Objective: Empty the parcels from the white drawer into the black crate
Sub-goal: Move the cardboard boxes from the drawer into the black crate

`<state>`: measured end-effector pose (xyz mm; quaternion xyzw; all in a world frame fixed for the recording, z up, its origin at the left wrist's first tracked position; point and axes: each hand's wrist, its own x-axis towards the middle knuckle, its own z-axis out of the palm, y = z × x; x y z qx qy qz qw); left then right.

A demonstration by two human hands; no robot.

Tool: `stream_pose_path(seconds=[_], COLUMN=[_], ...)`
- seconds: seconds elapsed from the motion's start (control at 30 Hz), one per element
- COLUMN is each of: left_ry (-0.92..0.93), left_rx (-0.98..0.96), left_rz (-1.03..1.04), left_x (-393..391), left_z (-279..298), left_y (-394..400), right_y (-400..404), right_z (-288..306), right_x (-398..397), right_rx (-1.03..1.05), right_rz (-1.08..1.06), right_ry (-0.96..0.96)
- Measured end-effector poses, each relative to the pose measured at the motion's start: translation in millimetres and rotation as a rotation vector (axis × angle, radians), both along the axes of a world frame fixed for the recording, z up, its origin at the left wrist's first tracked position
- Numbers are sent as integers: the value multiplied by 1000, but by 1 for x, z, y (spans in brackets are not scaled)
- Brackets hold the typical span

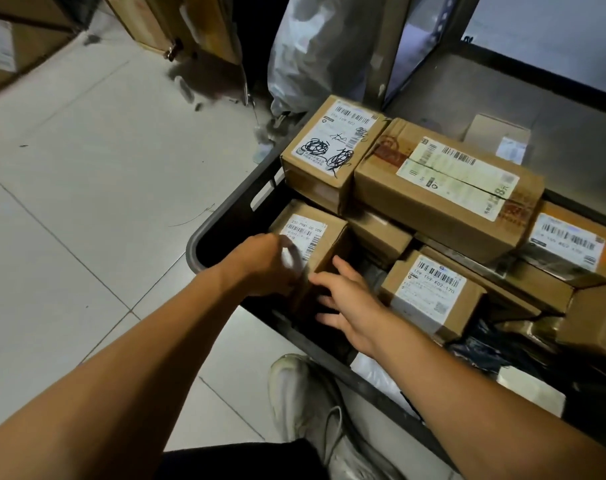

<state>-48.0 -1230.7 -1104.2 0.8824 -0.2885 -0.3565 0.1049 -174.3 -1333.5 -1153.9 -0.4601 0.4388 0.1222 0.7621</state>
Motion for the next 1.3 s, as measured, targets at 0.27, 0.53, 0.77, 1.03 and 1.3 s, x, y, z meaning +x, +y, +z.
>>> stream_pose_path(seconds=[0.27, 0.53, 0.77, 1.03, 1.3], left_ry=[-108, -158, -228, -329, -408], left_rx=[-40, -60, -37, 73, 22], left_rz=[-11, -83, -109, -243, -413], left_x=[0, -17, -28, -49, -110], left_z=[-5, 4, 33, 60, 91], left_y=[-4, 0, 0, -18, -58], right_y=[0, -3, 25, -35, -71], right_z=[-10, -14, -11, 44, 95], right_x=[9, 13, 15, -36, -127], right_rx=[23, 69, 102, -487, -1101], right_rz=[27, -27, 37, 300, 669], right_ry=[14, 21, -32, 58, -20])
